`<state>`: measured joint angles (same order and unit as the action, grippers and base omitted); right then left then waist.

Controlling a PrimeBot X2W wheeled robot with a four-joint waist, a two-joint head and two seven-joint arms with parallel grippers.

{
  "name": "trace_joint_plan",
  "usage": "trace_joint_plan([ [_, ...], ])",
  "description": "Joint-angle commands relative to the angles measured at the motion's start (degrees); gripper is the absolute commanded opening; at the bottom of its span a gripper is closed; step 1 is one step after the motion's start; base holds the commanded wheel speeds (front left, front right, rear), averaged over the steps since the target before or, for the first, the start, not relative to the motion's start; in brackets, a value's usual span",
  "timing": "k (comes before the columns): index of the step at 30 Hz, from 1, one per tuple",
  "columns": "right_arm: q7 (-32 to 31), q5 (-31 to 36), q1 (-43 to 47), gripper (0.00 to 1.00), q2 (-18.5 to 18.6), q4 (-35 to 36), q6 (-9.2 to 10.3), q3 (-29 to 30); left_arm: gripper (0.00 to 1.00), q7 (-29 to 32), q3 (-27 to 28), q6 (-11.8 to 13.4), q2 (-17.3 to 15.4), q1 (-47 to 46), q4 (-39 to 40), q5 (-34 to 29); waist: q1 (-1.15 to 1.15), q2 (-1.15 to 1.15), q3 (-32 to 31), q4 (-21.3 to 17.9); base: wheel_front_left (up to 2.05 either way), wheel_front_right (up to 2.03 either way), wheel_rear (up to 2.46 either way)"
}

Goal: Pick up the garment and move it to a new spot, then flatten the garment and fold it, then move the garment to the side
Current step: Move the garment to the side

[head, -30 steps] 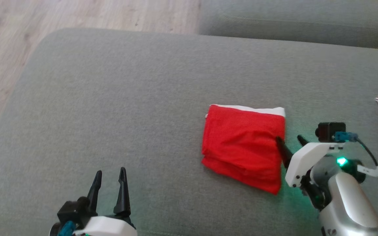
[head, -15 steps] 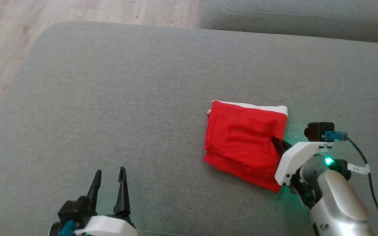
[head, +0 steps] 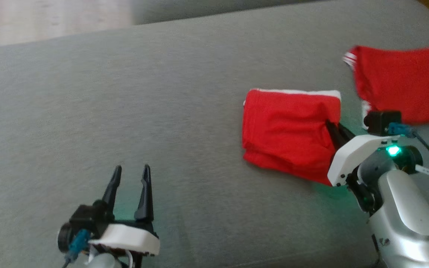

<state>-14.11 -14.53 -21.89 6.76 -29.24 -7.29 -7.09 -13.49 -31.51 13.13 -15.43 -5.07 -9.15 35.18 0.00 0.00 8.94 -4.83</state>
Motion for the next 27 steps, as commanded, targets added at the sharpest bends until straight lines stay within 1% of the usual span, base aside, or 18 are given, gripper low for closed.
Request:
trace_joint_plan([
  [1, 0.12, 0.13, -2.51, 0.0, 0.17, 3.57, -0.2, -0.8, 1.0, 0.4, 1.9, 0.17, -1.51, -3.27, 2.04, -0.82, 0.0, 0.0, 4.59, -7.85, 0.0, 0.0, 0.0],
  [2, 0.04, 0.01, -2.72, 0.0, 0.07, 4.08, -0.2, -0.59, 1.0, 0.68, 1.91, 0.21, -1.79, -3.76, 2.26, -1.02, 0.0, 0.0, 5.22, -8.98, 0.0, 0.0, 0.0],
  [3, 0.04, 0.01, -2.72, 0.0, 0.07, 4.08, -0.2, -0.59, 1.0, 0.68, 1.91, 0.21, -1.79, -3.76, 2.26, -1.02, 0.0, 0.0, 5.22, -8.98, 0.0, 0.0, 0.0],
  [5, 0.09, 0.13, -3.4, 0.0, -0.27, 4.68, -0.2, -0.38, 1.0, 1.27, 1.93, 0.28, -2.4, -4.64, 2.69, -1.39, 0.0, 0.0, 6.39, -10.94, 0.0, 0.0, 0.0],
  [8, 0.42, 0.08, -4.4, 0.0, -1.04, 4.63, -0.2, -0.18, 1.0, 2.15, 1.58, 0.19, -2.85, -5.86, 3.19, -1.85, 0.0, 0.0, 7.43, -12.39, 0.0, 0.0, 0.0],
  [13, 1.15, 0.5, -6.65, 0.0, -1.36, 4.0, -0.2, -0.39, 1.0, 2.95, 1.07, 0.18, -3.03, -6.79, 3.6, -2.13, 0.0, 0.0, 7.85, -12.2, 0.0, 0.0, 0.0],
  [16, 0.84, 1.01, -8.66, 0.0, -0.23, 3.92, -0.2, -1.08, 1.0, 2.87, 1.17, 0.44, -2.95, -6.65, 3.51, -1.96, 0.0, 0.0, 7.41, -10.87, 0.0, 0.0, 0.0],
  [19, -0.5, 0.86, -10.54, 0.0, 2.55, 4.03, -0.2, -2.09, 1.0, 2.56, 1.12, 0.51, -2.55, -6.53, 3.35, -1.72, 0.0, 0.0, 6.84, -8.63, 0.0, 0.0, 0.0],
  [23, -3.51, 0.75, -12.15, 0.0, 9.85, 4.59, -0.2, -3.21, 1.0, 2.01, 0.82, 0.42, -1.6, -6.42, 2.98, -1.41, 0.0, 0.0, 6.54, -5.09, 0.0, 0.0, 0.0],
  [27, -6.44, -0.97, -13.82, 0.0, 16.93, 4.06, -0.2, -3.46, 1.0, 1.57, 0.53, 0.27, -1.11, -6.15, 2.43, -1.25, 0.0, 0.0, 7.03, -1.98, 0.0, 0.0, 0.0],
])
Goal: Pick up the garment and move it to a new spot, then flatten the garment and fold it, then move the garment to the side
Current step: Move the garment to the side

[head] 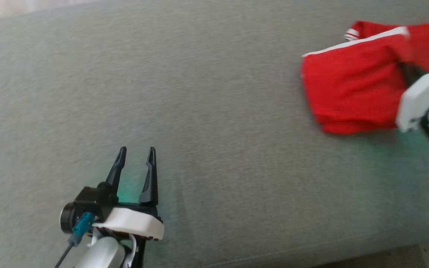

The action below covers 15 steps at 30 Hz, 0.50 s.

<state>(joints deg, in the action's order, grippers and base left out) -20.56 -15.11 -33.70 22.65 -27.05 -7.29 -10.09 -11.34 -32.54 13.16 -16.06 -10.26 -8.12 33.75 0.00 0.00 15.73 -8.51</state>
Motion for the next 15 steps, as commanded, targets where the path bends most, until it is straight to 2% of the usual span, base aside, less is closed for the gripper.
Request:
trace_joint_plan([
  [1, -0.58, -1.01, -2.46, 0.0, 2.64, 1.46, -0.2, -0.25, 1.0, -0.69, 1.53, 0.23, -0.39, -0.98, 1.36, 0.2, 0.0, 0.0, 0.45, 2.44, 0.0, 0.0, 0.0],
  [3, -1.72, -1.68, -3.27, 0.0, 5.97, 0.42, -0.2, 0.24, 1.0, -0.93, 1.47, 0.23, -0.26, -1.21, 1.37, 0.04, 0.0, 0.0, 0.98, 3.93, 0.0, 0.0, 0.0],
  [4, -2.53, -2.18, -3.95, 0.0, 9.03, -0.48, -0.2, 1.15, 1.0, -1.01, 1.22, 0.04, -0.14, -1.7, 1.42, -0.15, 0.0, 0.0, 1.68, 5.34, 0.0, 0.0, 0.0],
  [7, -3.26, -2.23, -4.72, 0.0, 12.77, -1.95, -0.2, 3.15, 1.0, -1.0, 0.79, -0.11, 0.11, -2.33, 1.43, -0.41, 0.0, 0.0, 2.53, 6.88, 0.0, 0.0, 0.0],
  [11, -3.26, -2.15, -5.55, 0.0, 16.61, -4.57, -0.2, 5.51, 1.0, -0.82, 0.19, -0.2, 0.23, -2.86, 1.44, -0.74, 0.0, 0.0, 3.65, 8.45, 0.0, 0.0, 0.0],
  [15, -2.78, -0.93, -6.4, 0.0, 18.64, -7.01, -0.2, 6.16, 1.0, -0.65, -0.06, -0.12, -0.04, -3.05, 1.65, -0.95, 0.0, 0.0, 4.45, 9.0, 0.0, 0.0, 0.0],
])
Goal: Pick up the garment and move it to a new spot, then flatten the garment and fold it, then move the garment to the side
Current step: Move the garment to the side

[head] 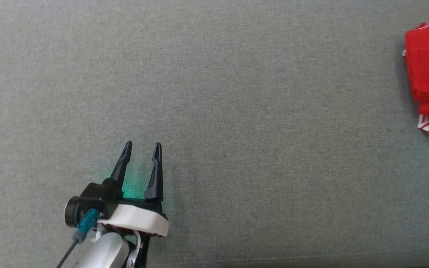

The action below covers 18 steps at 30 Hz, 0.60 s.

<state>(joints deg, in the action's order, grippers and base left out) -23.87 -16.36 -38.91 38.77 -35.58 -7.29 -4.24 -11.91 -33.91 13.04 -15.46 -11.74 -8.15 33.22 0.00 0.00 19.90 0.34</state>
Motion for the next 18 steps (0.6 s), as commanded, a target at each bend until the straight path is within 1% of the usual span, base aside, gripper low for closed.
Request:
trace_joint_plan([
  [1, 0.77, 0.9, -1.42, 0.0, 2.81, 1.0, -0.2, 0.32, 1.0, -0.02, 1.26, 0.05, -0.71, -1.59, 1.75, -0.48, 0.0, 0.0, 0.43, 0.16, 0.0, 0.0, 0.0],
  [5, 2.25, 3.36, -2.3, 0.0, 3.25, -0.19, -0.2, 0.31, 1.0, 0.31, 0.84, 0.13, -0.8, -1.71, 2.01, -0.71, 0.0, 0.0, 0.87, -0.12, 0.0, 0.0, 0.0],
  [6, 2.94, 4.41, -2.58, 0.19, 3.25, -0.58, -0.2, 0.34, 1.0, 0.44, 0.67, 0.11, -0.79, -1.8, 2.09, -0.77, 0.0, 0.0, 0.97, -0.23, 0.0, 0.0, 0.0],
  [7, 3.79, 5.42, -2.88, 0.47, 3.13, -0.93, -0.2, 0.41, 1.0, 0.55, 0.5, 0.07, -0.76, -1.9, 2.15, -0.82, 0.0, 0.0, 1.03, -0.37, 0.0, 0.0, 0.0],
  [8, 4.84, 6.36, -3.21, 0.95, 2.88, -1.24, -0.2, 0.72, 1.0, 0.64, 0.33, 0.06, -0.69, -1.98, 2.2, -0.86, 0.0, 0.0, 1.06, -0.51, 0.0, 0.0, 0.0],
  [9, 5.79, 7.33, -3.49, 1.0, 2.5, -1.65, -0.2, 1.03, 1.0, 0.74, 0.17, 0.06, -0.63, -2.05, 2.21, -0.9, 0.0, 0.0, 1.04, -0.67, 0.0, 0.0, 0.0],
  [14, 9.9, 11.03, -4.25, 1.0, -0.45, -3.6, -0.2, 1.99, 1.0, 0.95, -0.23, 0.04, -0.55, -2.08, 2.16, -0.8, 0.0, 0.0, 0.24, -1.66, 0.0, 0.0, 0.0],
  [18, 11.81, 12.37, -4.78, 1.0, -3.0, -4.17, -0.2, 1.68, 1.0, 0.91, -0.2, 0.17, -0.68, -1.55, 1.98, -0.47, 0.0, 0.0, -1.19, -2.54, 0.0, 0.0, 0.0],
])
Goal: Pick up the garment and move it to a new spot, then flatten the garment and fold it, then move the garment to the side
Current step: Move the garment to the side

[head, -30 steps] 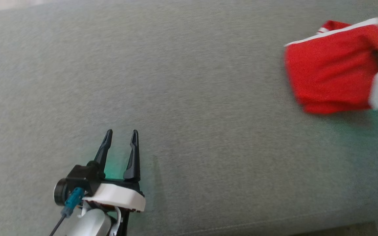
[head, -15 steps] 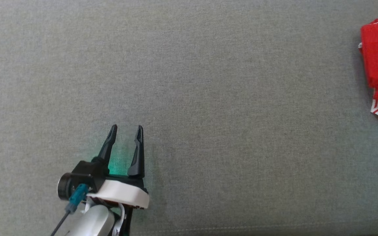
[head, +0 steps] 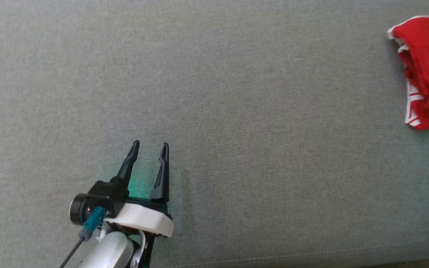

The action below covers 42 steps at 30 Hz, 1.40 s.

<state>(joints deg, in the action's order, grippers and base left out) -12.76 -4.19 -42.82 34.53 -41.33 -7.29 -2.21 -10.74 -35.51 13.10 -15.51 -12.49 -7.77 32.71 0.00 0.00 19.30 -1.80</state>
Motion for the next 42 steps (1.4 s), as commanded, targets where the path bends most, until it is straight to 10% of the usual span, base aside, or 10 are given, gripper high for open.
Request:
trace_joint_plan([
  [1, 1.15, 0.26, -1.03, 1.0, 0.55, 1.68, -0.2, -0.62, 1.0, -0.31, 1.46, 0.1, -0.67, -0.62, 1.56, 0.19, 0.0, 0.0, -1.07, -0.61, 0.0, 0.0, 0.0],
  [18, 8.37, -6.21, 4.03, 1.0, -15.48, 11.77, -0.2, -8.88, 1.0, -3.19, 8.36, 0.7, -2.13, 3.44, 0.36, 4.86, 0.0, 0.0, -15.3, -2.91, 0.0, 0.0, 0.0],
  [30, 15.1, -2.76, 23.07, 1.0, -29.85, 20.41, -0.2, -4.38, 1.0, -4.05, 14.36, 2.41, -3.96, 12.05, 1.06, 6.85, 0.0, 0.0, -20.54, -1.17, 0.0, 0.0, 0.0],
  [42, 17.68, -3.83, 39.94, 1.0, -31.63, 31.25, -0.2, -4.24, 1.0, -4.11, 12.71, 1.0, -3.04, 15.49, 1.28, 6.15, 0.0, 0.0, -22.17, 2.37, 0.0, 0.0, 0.0],
])
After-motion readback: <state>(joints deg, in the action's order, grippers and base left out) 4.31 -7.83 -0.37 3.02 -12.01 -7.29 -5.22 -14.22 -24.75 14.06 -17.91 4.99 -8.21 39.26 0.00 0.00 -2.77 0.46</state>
